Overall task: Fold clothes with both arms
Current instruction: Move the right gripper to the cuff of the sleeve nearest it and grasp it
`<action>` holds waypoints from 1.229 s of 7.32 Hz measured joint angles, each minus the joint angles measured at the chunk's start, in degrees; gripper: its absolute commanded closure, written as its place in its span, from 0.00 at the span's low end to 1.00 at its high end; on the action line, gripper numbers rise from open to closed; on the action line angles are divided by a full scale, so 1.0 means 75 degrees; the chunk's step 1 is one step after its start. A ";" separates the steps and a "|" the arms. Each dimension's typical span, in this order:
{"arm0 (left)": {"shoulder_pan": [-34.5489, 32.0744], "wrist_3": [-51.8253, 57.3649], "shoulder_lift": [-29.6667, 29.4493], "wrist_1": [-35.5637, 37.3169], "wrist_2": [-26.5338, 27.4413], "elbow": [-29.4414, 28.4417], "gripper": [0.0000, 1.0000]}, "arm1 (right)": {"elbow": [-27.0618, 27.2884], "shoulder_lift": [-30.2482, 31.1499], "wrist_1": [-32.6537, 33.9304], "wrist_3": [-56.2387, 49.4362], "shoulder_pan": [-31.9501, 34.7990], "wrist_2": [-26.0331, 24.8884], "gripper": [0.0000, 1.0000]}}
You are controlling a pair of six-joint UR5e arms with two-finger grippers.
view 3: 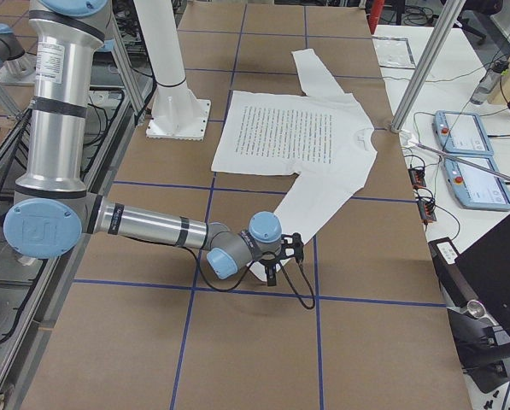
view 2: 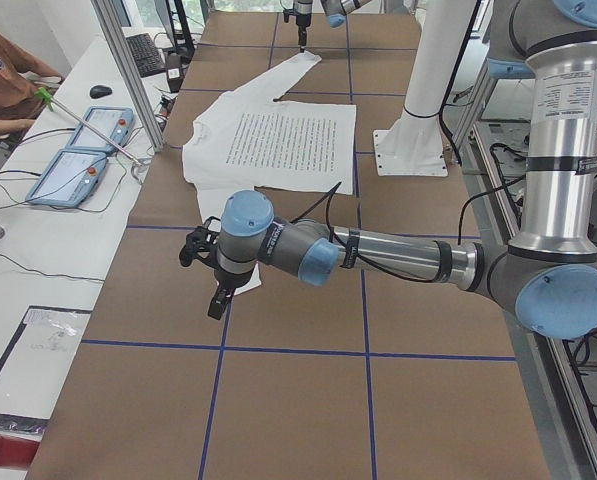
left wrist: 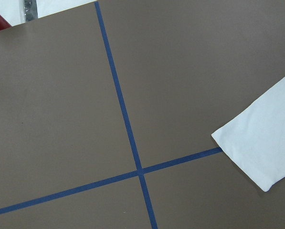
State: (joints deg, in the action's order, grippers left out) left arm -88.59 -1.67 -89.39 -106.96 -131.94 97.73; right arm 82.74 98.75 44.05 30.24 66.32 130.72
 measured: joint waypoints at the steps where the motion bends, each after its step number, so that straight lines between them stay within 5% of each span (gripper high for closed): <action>1: 0.0000 0.0000 0.0000 0.0000 -0.0005 -0.0010 0.00 | -0.0007 0.0047 0.0002 0.0024 -0.0038 -0.0027 0.01; 3: 0.0000 0.0003 0.0000 0.0000 -0.0009 -0.0021 0.00 | -0.0011 0.0173 0.0057 0.0026 -0.0084 -0.0244 0.02; 5: 0.0000 0.0014 0.0000 0.0000 -0.0009 -0.0027 0.00 | -0.0016 0.0232 0.0100 0.0034 -0.0186 -0.0424 0.27; 9: -0.0005 0.0016 0.0000 -0.0139 -0.0004 -0.0146 0.00 | -0.0006 0.0233 0.0137 0.0041 -0.0256 -0.0472 0.51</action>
State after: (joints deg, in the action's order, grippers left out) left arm -88.63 -1.55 -89.39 -108.00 -131.97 96.64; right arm 82.70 100.50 45.08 30.55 64.40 127.18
